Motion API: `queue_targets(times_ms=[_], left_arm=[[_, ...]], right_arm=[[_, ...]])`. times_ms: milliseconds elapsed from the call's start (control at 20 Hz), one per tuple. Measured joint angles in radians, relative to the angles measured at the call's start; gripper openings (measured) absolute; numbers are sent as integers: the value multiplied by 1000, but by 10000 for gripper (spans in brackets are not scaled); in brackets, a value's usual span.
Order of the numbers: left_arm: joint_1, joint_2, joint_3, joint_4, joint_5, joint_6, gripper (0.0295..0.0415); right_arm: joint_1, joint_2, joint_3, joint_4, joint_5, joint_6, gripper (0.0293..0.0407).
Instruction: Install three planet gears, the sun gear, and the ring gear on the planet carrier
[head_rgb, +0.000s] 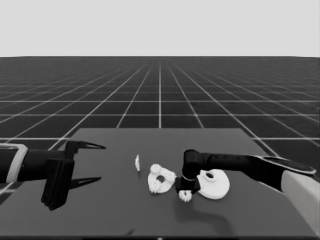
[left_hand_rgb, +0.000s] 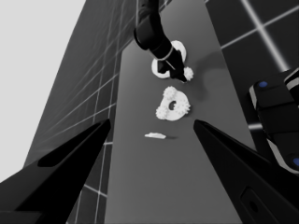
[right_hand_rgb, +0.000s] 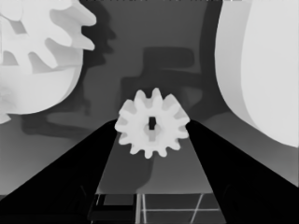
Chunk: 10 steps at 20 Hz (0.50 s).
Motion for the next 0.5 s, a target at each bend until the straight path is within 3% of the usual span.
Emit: queue_targets(times_ms=[250,300,350,400,500], left_arm=[[0,0,0,0,0,0,385],[0,0,0,0,0,0,385],[0,0,0,0,0,0,385],[0,0,0,0,0,0,385],[0,0,0,0,0,0,385]], right_arm=[[0,0,0,0,0,0,310],[121,-37,142,165,-65,91,310],[271,-44,189,290,-73,129,310],[363,-42,189,370,-66,132,310],[445,-36,169,443,-59,118,310]])
